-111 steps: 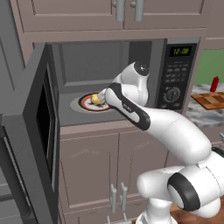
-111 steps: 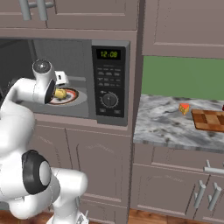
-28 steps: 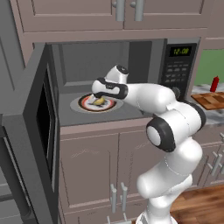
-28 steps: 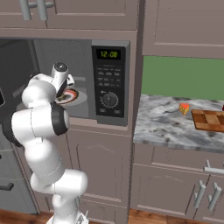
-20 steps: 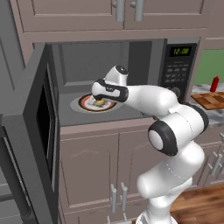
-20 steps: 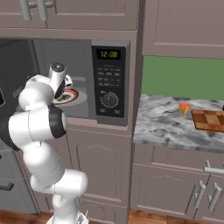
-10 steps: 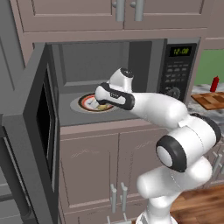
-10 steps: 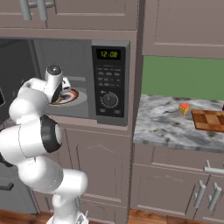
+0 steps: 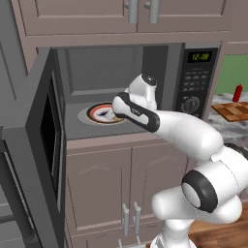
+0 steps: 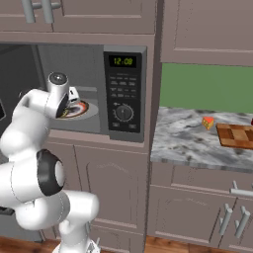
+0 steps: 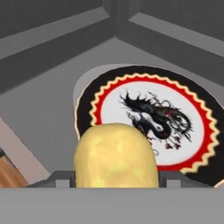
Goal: Retrieve the reheated potato from the microwave, then place the potato, cheese, and condiment on the cutting board.
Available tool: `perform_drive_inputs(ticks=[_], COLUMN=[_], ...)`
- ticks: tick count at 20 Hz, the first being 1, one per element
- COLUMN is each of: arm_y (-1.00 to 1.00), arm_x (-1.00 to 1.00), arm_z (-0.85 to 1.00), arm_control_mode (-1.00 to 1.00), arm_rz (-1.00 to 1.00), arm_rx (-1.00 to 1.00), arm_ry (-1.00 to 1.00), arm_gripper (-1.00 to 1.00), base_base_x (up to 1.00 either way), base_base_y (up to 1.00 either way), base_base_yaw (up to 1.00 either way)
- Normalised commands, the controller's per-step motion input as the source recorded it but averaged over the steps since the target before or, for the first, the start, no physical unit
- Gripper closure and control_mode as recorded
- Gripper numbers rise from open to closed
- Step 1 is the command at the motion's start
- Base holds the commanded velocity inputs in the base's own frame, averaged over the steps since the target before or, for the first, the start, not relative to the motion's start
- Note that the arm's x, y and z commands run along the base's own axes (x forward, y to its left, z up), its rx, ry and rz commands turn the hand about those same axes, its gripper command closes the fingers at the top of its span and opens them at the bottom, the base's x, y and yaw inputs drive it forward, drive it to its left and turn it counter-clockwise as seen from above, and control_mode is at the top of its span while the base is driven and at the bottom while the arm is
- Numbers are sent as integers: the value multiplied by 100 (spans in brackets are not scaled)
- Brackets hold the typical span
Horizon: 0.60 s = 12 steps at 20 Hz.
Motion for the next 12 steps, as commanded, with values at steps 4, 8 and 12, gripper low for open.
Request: perform_drive_inputs(ticks=[4, 8, 12], arm_y=[-16, -13, -23], arm_x=[-40, -8, -43], arm_z=[30, 6, 16], arm_control_mode=[-100, -100, -100], arm_rz=[-4, -7, -3], arm_rx=[0, 0, 0], arm_ry=[0, 1, 0], arm_gripper=[100, 100, 100], base_base_x=[0, 0, 0], base_base_y=[0, 0, 0], base_base_yaw=[0, 0, 0])
